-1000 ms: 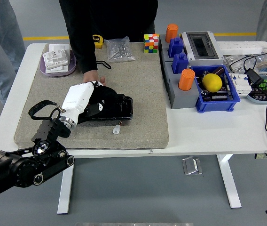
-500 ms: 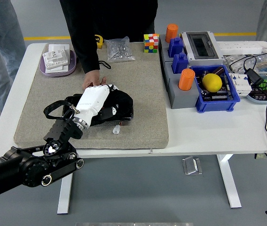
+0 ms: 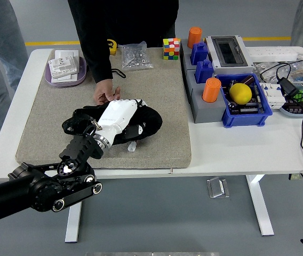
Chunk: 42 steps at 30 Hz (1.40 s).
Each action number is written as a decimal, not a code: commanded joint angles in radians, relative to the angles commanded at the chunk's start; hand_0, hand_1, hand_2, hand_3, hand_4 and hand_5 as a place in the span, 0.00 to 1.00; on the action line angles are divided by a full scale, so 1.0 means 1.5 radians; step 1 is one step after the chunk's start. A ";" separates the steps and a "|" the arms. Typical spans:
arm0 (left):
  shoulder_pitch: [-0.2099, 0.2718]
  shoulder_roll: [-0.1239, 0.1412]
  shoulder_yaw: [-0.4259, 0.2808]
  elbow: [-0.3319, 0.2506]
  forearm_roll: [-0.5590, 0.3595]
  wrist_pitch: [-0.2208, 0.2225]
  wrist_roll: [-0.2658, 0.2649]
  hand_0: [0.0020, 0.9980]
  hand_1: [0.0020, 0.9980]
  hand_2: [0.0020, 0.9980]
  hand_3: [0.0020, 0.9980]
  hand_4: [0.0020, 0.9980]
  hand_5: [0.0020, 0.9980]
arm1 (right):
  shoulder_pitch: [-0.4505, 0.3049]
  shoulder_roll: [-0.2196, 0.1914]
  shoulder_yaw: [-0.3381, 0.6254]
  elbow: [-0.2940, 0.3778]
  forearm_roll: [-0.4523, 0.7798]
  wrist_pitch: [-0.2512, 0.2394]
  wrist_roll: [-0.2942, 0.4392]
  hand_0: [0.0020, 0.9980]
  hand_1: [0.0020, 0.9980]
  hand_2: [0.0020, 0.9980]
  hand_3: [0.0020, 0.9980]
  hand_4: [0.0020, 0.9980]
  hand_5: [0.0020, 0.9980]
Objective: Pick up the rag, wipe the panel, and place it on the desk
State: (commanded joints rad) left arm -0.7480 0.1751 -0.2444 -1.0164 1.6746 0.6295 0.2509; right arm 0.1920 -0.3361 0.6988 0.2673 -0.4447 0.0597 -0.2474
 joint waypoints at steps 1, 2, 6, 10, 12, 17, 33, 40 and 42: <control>0.001 0.001 -0.003 0.000 0.000 0.000 0.000 0.23 0.17 0.53 0.47 0.21 0.00 | -0.001 -0.001 0.000 0.000 0.000 0.001 0.000 0.77 0.58 0.71 0.62 1.00 0.56; 0.001 0.002 -0.005 0.000 0.002 0.000 0.000 0.23 0.17 0.53 0.47 0.21 0.00 | -0.001 -0.001 0.001 0.000 -0.001 0.001 -0.001 0.77 0.58 0.71 0.62 1.00 0.56; 0.005 0.009 -0.013 -0.003 0.008 -0.001 0.000 0.23 0.17 0.53 0.47 0.21 0.00 | -0.001 -0.001 0.006 0.000 -0.001 0.000 0.000 0.77 0.58 0.71 0.62 1.00 0.56; 0.011 0.019 -0.019 -0.010 0.015 -0.002 0.001 0.23 0.17 0.53 0.47 0.21 0.00 | -0.001 0.001 0.009 -0.001 -0.003 -0.001 0.000 0.77 0.58 0.71 0.62 1.00 0.56; 0.015 0.023 -0.024 -0.011 0.018 -0.002 0.001 0.23 0.17 0.53 0.47 0.21 0.00 | -0.002 0.003 0.010 -0.001 -0.004 -0.002 0.000 0.77 0.58 0.71 0.62 1.00 0.56; 0.023 0.038 -0.036 -0.013 0.025 -0.003 0.001 0.23 0.17 0.53 0.47 0.21 0.00 | -0.004 0.006 0.013 -0.001 -0.006 -0.003 0.001 0.77 0.58 0.71 0.62 1.00 0.56; 0.056 0.089 -0.096 -0.031 0.049 -0.003 -0.006 0.23 0.17 0.53 0.47 0.21 0.00 | -0.010 0.010 0.029 -0.001 -0.013 -0.003 0.001 0.77 0.58 0.71 0.62 1.00 0.56; 0.076 0.111 -0.117 -0.030 0.054 -0.003 -0.010 0.23 0.16 0.53 0.47 0.21 0.00 | -0.014 0.010 0.038 -0.001 -0.016 -0.002 0.001 0.77 0.58 0.71 0.62 1.00 0.56; 0.079 0.116 -0.120 -0.029 0.055 -0.003 -0.010 0.23 0.16 0.53 0.47 0.21 0.00 | -0.014 0.010 0.040 -0.001 -0.017 -0.002 0.000 0.77 0.58 0.71 0.62 1.00 0.56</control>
State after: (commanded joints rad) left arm -0.6295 0.3494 -0.4242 -1.0601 1.7576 0.6246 0.2357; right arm 0.1708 -0.3207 0.7592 0.2660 -0.4696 0.0566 -0.2471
